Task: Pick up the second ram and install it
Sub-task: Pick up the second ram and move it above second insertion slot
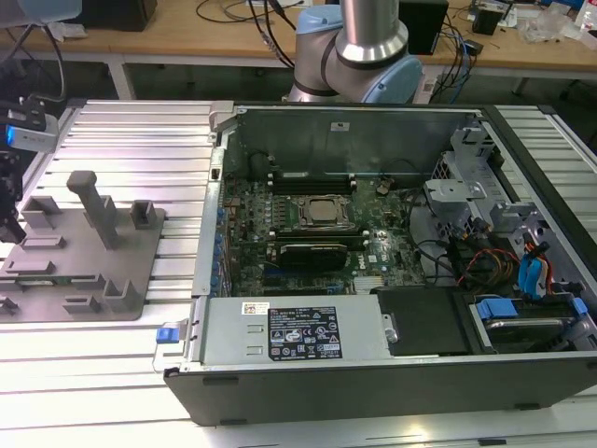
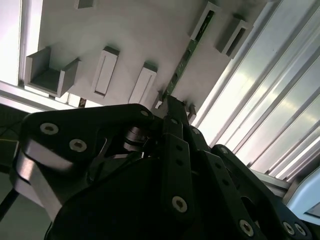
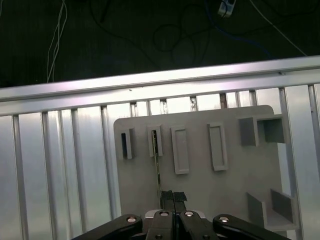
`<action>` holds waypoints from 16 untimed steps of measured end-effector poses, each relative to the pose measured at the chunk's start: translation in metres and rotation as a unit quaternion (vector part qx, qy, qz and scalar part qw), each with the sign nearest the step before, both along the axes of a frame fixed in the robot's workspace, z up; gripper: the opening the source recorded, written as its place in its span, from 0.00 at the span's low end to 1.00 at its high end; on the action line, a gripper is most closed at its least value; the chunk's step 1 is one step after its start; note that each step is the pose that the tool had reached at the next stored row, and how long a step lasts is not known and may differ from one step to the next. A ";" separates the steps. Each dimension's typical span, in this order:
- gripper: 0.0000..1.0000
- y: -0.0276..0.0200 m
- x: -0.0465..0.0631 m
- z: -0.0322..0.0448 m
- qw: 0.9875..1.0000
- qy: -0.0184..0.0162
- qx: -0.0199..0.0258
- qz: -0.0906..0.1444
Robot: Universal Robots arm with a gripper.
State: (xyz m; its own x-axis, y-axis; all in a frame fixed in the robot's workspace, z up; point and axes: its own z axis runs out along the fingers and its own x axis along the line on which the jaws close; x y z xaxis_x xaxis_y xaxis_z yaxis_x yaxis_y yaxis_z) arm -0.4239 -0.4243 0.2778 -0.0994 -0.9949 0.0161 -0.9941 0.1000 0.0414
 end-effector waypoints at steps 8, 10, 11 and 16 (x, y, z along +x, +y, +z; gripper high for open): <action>0.08 0.0000 0.000 -0.0162 1.000 0.000 0.000 0.002; 0.08 -0.0003 0.000 -0.0187 1.000 0.000 0.000 0.003; 0.08 -0.0013 0.000 -0.0204 1.000 0.000 0.000 0.003; 0.08 -0.0062 0.000 -0.0284 1.000 0.000 0.000 0.004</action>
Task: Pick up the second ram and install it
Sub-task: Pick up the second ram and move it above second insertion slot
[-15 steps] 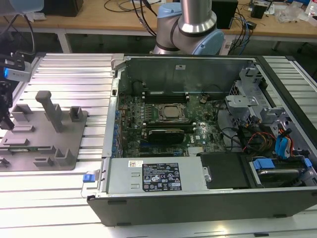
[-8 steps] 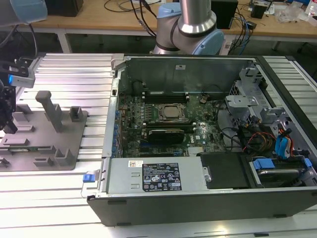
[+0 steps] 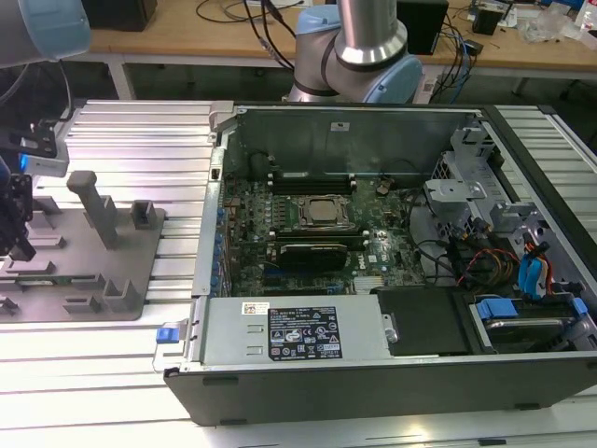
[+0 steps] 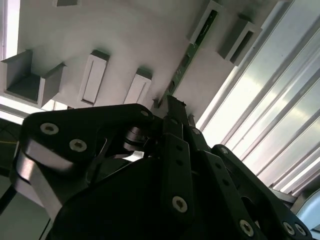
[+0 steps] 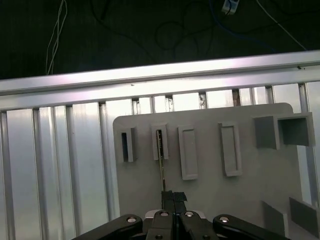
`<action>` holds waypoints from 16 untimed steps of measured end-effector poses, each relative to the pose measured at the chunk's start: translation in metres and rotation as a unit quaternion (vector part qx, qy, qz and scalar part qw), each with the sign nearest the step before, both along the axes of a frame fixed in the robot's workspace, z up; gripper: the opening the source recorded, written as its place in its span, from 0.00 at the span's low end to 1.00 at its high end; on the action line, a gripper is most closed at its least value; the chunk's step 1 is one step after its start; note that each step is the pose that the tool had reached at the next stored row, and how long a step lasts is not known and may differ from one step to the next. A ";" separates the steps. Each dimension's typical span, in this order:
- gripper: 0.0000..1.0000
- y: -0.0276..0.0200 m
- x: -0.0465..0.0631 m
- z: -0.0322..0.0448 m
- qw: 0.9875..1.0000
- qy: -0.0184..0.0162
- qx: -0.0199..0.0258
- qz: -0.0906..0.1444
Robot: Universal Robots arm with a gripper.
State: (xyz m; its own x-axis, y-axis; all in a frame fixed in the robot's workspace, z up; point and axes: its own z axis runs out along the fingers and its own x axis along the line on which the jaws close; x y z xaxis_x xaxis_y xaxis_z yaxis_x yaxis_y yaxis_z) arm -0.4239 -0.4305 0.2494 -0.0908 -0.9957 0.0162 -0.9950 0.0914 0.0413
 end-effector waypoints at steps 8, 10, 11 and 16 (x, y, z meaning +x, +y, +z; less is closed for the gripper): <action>0.08 -0.0044 0.000 -0.0151 1.000 0.000 0.000 0.007; 0.08 -0.0047 0.000 -0.0175 1.000 0.000 0.000 0.012; 0.08 -0.0048 0.000 -0.0182 1.000 0.000 0.000 0.014; 0.08 -0.0050 0.000 -0.0232 1.000 0.000 0.000 0.026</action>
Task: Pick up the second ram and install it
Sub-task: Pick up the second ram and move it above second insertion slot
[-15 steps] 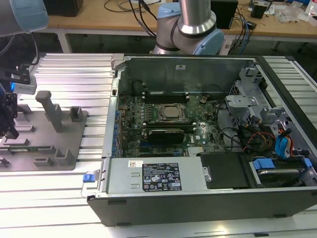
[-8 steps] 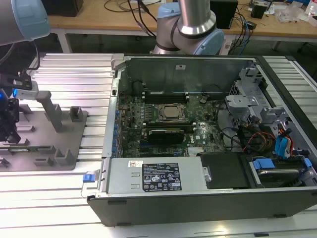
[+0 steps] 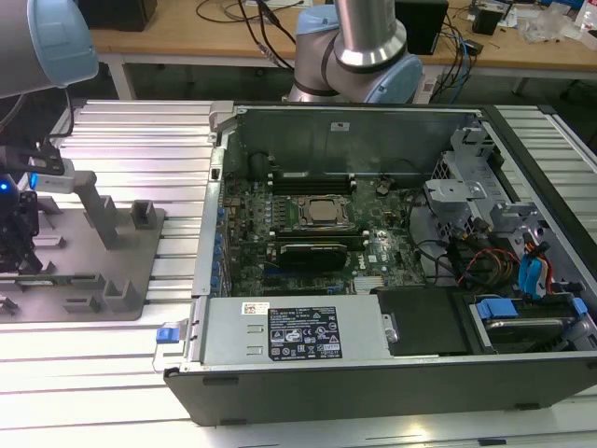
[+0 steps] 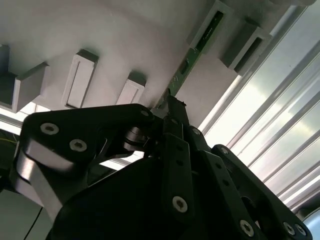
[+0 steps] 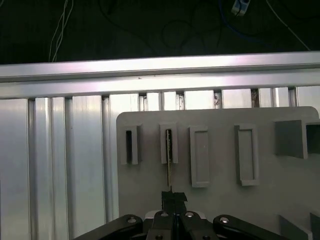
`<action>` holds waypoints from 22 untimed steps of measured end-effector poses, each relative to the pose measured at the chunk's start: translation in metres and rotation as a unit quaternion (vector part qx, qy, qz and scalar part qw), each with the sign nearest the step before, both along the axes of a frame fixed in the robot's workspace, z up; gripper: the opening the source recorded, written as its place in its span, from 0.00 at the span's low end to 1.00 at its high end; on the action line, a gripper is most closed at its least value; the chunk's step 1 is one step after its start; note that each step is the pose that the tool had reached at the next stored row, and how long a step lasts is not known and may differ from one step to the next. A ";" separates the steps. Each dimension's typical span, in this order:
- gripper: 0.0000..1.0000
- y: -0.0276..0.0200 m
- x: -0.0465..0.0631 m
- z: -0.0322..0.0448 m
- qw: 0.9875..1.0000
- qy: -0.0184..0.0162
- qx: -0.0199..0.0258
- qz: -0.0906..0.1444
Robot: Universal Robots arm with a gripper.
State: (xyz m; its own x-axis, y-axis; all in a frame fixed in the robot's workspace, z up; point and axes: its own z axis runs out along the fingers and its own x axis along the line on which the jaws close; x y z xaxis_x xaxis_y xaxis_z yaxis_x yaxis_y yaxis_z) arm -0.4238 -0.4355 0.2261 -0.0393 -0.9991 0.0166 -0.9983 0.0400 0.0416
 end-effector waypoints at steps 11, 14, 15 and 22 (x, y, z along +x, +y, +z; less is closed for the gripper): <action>0.08 0.0000 0.000 -0.0001 1.000 0.000 0.000 0.000; 0.21 0.0000 0.000 -0.0001 1.000 0.000 0.000 0.000; 0.34 0.0000 0.000 -0.0001 1.000 0.000 0.000 0.000; 0.34 0.0000 0.000 -0.0056 1.000 0.000 0.000 0.004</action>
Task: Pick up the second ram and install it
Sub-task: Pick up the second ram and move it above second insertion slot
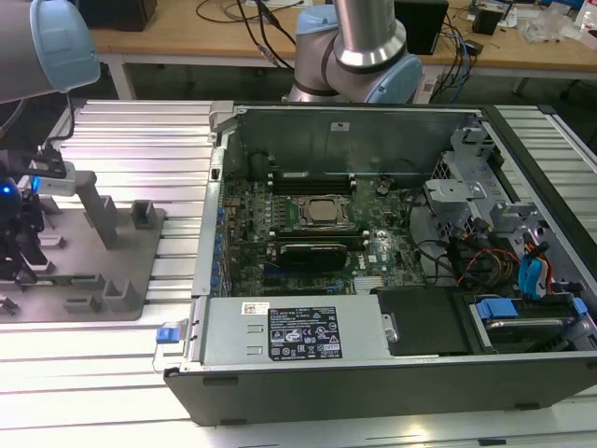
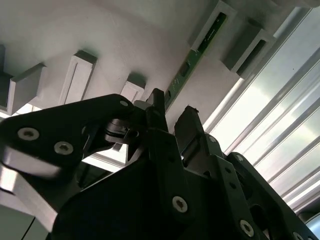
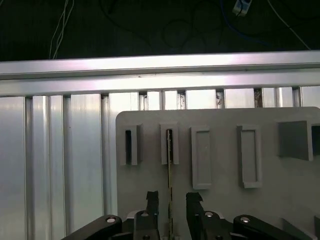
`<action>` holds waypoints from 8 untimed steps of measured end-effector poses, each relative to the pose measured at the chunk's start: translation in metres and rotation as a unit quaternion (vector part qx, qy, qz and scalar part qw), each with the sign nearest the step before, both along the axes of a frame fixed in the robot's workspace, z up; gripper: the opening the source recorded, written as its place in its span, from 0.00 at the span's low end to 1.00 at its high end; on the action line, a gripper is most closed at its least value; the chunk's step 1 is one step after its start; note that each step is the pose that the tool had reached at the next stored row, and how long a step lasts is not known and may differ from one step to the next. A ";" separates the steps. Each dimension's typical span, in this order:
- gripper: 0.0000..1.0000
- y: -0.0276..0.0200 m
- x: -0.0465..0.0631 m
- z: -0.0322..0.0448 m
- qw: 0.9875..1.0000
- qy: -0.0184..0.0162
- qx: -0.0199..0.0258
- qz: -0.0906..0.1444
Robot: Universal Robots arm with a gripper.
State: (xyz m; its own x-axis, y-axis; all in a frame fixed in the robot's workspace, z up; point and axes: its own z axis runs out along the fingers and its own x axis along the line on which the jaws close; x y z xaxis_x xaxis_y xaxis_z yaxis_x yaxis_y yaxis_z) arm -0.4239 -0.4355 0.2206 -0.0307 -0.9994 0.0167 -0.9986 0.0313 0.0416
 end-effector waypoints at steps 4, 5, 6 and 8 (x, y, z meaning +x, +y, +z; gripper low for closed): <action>0.34 0.0000 0.000 -0.0012 1.000 0.000 0.000 0.001; 0.34 0.0000 0.000 -0.0015 1.000 0.000 0.000 0.001; 0.34 0.0000 0.000 -0.0021 1.000 0.000 0.000 0.001; 0.34 0.0000 0.000 -0.0025 1.000 0.000 0.000 0.001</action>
